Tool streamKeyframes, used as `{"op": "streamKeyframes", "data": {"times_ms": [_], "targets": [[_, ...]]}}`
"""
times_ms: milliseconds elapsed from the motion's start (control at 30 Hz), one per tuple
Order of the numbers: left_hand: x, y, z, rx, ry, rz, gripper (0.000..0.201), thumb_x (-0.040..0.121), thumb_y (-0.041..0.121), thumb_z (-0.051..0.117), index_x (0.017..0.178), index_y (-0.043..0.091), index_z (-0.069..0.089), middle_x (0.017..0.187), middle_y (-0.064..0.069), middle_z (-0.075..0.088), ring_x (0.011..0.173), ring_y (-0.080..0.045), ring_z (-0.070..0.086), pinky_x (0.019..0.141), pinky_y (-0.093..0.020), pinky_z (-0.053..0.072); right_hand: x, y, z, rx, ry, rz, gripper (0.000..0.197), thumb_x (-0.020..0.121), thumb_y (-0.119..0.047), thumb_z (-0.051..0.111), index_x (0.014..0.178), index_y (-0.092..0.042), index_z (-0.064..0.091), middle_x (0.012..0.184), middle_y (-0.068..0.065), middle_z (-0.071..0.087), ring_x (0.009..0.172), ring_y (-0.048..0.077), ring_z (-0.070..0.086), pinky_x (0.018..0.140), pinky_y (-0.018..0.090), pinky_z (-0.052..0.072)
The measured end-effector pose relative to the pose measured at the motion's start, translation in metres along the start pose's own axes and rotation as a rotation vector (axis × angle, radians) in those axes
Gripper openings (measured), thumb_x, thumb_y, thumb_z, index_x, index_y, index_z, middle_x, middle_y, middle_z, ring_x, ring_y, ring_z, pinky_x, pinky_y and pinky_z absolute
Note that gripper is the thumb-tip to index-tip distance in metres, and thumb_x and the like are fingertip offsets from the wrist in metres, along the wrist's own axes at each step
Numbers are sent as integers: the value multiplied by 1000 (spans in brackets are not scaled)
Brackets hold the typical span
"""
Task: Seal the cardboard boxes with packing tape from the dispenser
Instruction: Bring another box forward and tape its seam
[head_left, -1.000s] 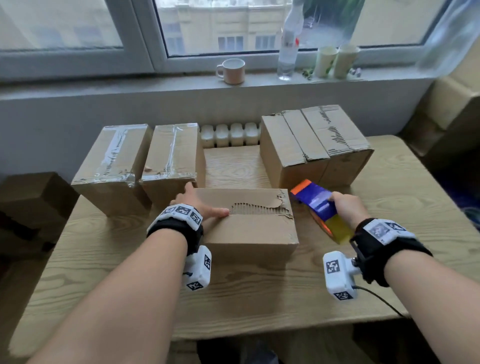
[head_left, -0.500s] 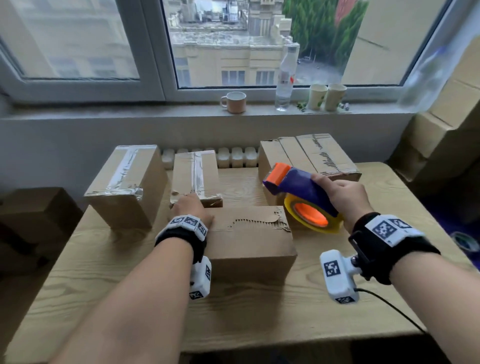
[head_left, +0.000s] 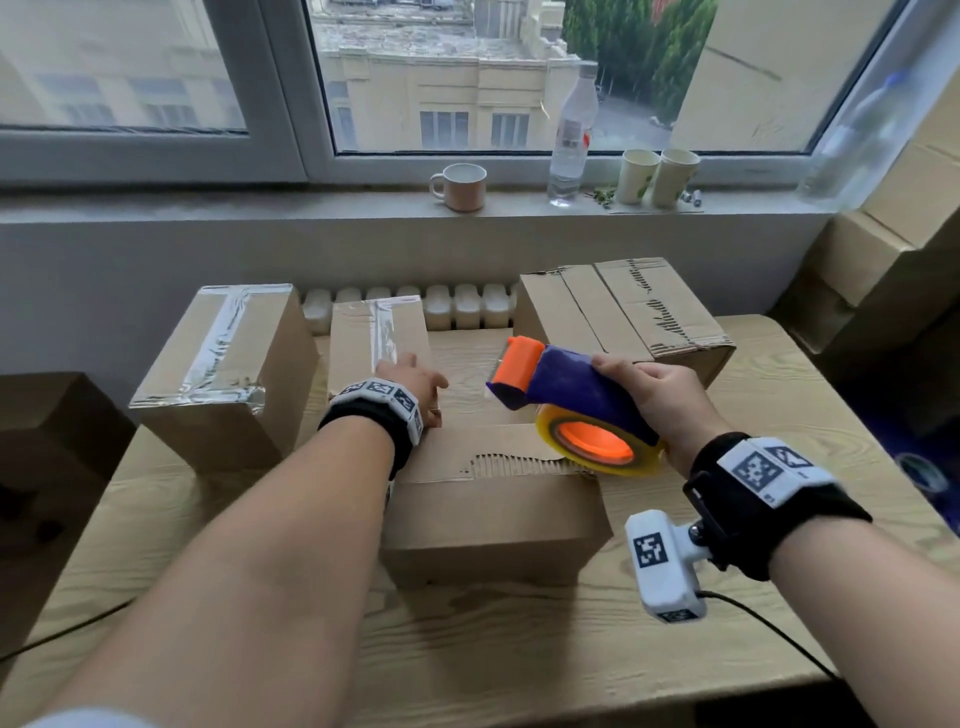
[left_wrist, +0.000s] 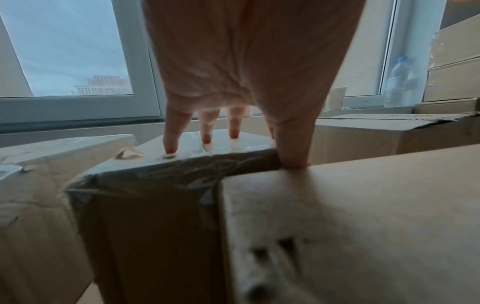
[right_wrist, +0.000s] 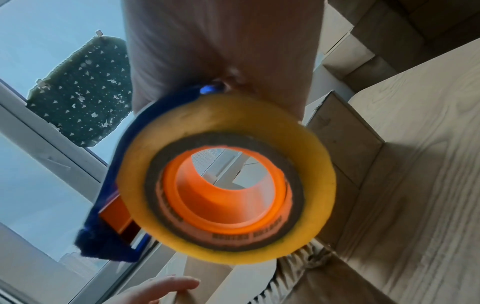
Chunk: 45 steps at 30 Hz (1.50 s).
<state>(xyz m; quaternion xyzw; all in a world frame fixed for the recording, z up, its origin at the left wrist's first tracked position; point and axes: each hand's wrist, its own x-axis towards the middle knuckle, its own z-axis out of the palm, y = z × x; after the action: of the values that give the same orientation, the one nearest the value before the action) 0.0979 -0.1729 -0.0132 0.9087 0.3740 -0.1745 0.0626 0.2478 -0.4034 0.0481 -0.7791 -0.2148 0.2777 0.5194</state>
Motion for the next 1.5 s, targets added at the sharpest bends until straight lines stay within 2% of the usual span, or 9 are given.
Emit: {"op": "streamKeyframes", "data": {"times_ms": [167, 400, 500, 567, 733, 933, 1300, 1400, 1500], "targets": [[10, -34, 6, -24, 63, -82, 53, 78, 33, 76, 127, 35, 57, 130, -4, 43, 119, -28, 47, 92, -26, 45, 4, -15, 17, 14, -98, -10, 33, 82, -42, 70, 85, -10, 71, 81, 15, 72, 70, 21, 64, 68, 30, 49], [11, -55, -12, 4, -117, -144, 55, 79, 25, 73, 130, 34, 56, 147, -6, 31, 137, -34, 27, 112, -56, 26, 17, -27, 36, -3, -122, 5, 38, 82, -43, 70, 93, -7, 71, 76, 11, 71, 64, 18, 64, 61, 26, 49], [1, -46, -21, -217, 203, -136, 42, 79, 16, 60, 116, 36, 63, 139, 1, 45, 131, -22, 39, 111, -46, 30, 19, -29, 39, -28, -149, -12, 41, 82, -45, 69, 93, -5, 71, 79, 14, 71, 68, 21, 63, 66, 30, 49], [-4, -38, -32, -589, 356, -138, 29, 82, 9, 53, 99, 26, 69, 117, 0, 64, 106, -18, 59, 93, -32, 46, 21, -31, 40, -32, -146, -20, 44, 81, -46, 70, 93, -4, 71, 77, 14, 70, 66, 20, 63, 62, 28, 48], [-28, -11, -52, -1539, -333, -133, 41, 100, 41, 41, 100, 4, 58, 87, -13, 68, 66, -18, 70, 65, -27, 56, 25, -39, 42, -12, -126, -40, 51, 76, -49, 74, 88, 1, 71, 73, 15, 65, 63, 22, 57, 59, 29, 43], [-45, -20, -56, -1625, -285, -25, 15, 96, 15, 51, 97, 10, 65, 80, -4, 71, 69, -11, 68, 69, -22, 55, 21, -45, 37, 34, -159, -46, 49, 77, -47, 74, 95, -1, 71, 93, 27, 69, 73, 28, 62, 70, 36, 47], [-65, -15, -56, -1631, -255, -128, 9, 91, 2, 57, 88, 9, 61, 78, -9, 69, 69, -18, 69, 63, -29, 57, 14, -45, 33, -3, -260, -81, 53, 67, -51, 77, 92, -4, 72, 78, 17, 71, 67, 24, 66, 67, 33, 52], [-67, -17, -52, -1589, -206, -235, 18, 92, 2, 56, 78, 11, 62, 62, -5, 63, 53, -9, 62, 55, -20, 55, 11, -52, 34, -200, -415, -136, 54, 60, -47, 81, 99, -12, 65, 81, 3, 70, 66, 11, 66, 59, 22, 50], [-74, -22, -48, -1558, -254, -310, 20, 94, 9, 56, 73, 12, 56, 68, -5, 48, 62, -9, 45, 56, -15, 46, 6, -66, 35, -557, -601, -216, 74, 59, -44, 89, 121, -32, 49, 100, -1, 67, 88, 14, 68, 80, 31, 57]]}}
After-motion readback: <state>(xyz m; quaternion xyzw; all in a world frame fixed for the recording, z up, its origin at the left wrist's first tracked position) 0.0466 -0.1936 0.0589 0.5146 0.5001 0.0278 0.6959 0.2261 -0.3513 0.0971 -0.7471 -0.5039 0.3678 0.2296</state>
